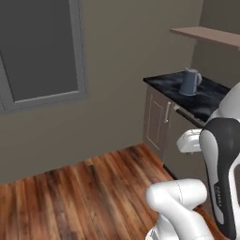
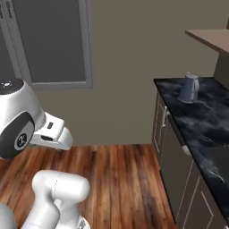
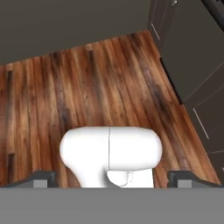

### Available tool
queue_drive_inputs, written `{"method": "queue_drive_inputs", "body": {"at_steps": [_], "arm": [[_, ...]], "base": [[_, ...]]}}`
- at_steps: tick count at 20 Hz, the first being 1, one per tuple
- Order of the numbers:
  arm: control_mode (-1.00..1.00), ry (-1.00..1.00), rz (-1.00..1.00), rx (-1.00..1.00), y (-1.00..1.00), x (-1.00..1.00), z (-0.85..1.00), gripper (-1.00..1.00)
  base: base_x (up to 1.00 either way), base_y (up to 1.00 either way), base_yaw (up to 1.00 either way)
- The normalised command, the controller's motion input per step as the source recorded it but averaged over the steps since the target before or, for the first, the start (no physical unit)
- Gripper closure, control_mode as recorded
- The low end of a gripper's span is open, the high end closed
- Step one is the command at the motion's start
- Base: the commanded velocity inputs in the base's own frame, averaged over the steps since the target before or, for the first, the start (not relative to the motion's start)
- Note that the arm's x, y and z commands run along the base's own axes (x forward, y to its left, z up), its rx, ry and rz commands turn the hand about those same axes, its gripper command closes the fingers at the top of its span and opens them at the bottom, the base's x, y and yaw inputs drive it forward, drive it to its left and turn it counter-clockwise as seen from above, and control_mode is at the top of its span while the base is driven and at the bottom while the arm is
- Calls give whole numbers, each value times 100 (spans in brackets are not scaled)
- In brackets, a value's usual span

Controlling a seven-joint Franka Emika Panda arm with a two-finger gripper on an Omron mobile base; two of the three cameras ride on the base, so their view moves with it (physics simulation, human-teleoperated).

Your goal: Navigate to the electric kettle.

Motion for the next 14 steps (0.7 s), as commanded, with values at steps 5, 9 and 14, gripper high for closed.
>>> {"method": "queue_drive_inputs", "body": {"at_steps": [5,9,14], "arm": [[100,0,0,0,0,0,0,-100],[100,0,0,0,0,0,0,-100],[100,0,0,0,0,0,0,-100]], "base": [[100,62,-14],[100,79,-31],[85,82,-64]]}}
